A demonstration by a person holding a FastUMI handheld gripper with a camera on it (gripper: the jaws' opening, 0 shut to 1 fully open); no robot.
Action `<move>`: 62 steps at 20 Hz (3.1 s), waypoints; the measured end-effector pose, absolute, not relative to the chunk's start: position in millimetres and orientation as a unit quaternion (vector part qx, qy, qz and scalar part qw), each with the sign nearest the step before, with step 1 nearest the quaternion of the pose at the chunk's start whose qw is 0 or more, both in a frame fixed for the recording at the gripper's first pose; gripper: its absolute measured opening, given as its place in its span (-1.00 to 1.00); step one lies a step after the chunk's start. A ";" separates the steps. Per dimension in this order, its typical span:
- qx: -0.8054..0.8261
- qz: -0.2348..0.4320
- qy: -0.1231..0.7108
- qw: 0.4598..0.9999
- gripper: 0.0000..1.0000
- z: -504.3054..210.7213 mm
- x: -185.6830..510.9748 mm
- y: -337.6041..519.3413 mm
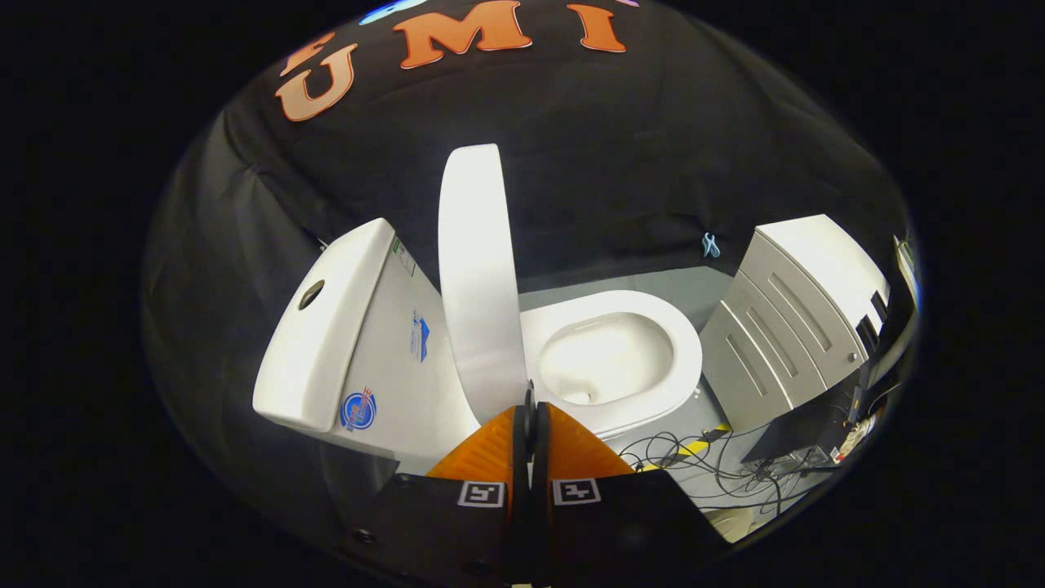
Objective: Open the toilet lid.
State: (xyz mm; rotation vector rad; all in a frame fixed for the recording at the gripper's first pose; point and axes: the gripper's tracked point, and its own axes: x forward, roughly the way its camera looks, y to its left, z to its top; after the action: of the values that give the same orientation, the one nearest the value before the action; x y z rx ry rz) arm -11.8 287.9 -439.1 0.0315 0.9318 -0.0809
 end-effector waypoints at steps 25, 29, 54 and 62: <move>-0.049 -0.040 0.430 0.901 -0.84 -447.1 -25.3 369.1; -0.063 -0.026 0.432 0.899 -0.84 -450.9 -27.9 384.7; -0.028 0.079 0.212 0.974 0.99 -203.9 -23.6 263.8; -0.027 0.028 0.128 0.991 0.99 -120.3 -24.3 135.8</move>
State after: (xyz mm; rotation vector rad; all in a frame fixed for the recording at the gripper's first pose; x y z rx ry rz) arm -24.3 135.8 -120.3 -0.0552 0.2577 0.0566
